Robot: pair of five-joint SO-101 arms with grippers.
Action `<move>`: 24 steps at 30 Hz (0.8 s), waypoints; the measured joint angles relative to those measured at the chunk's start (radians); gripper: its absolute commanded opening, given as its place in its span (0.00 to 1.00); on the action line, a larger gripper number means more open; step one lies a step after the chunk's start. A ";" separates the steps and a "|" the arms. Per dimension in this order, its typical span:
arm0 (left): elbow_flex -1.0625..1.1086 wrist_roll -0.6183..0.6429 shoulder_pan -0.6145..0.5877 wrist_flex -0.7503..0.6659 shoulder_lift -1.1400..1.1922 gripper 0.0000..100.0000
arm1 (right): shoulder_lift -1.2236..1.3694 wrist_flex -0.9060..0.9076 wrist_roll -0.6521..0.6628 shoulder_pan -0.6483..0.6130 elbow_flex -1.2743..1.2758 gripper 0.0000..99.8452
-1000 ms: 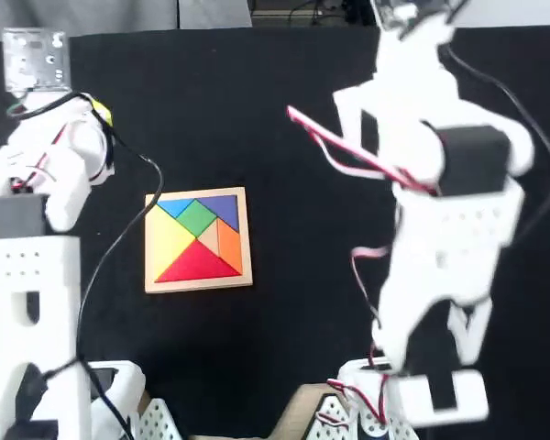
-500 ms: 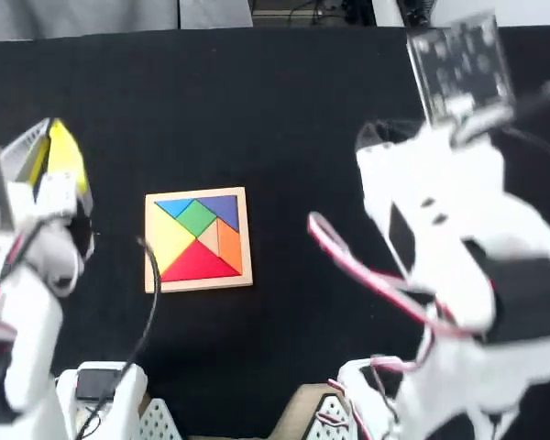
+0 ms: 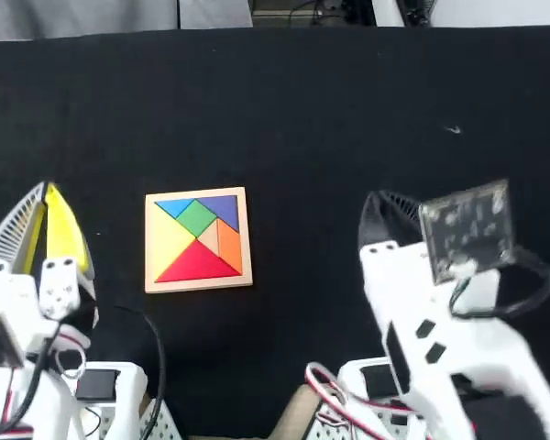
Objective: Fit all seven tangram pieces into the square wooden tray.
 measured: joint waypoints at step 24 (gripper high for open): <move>0.888 -0.002 -0.075 -0.396 -0.207 0.14 | -0.546 -0.554 -0.002 0.005 0.916 0.01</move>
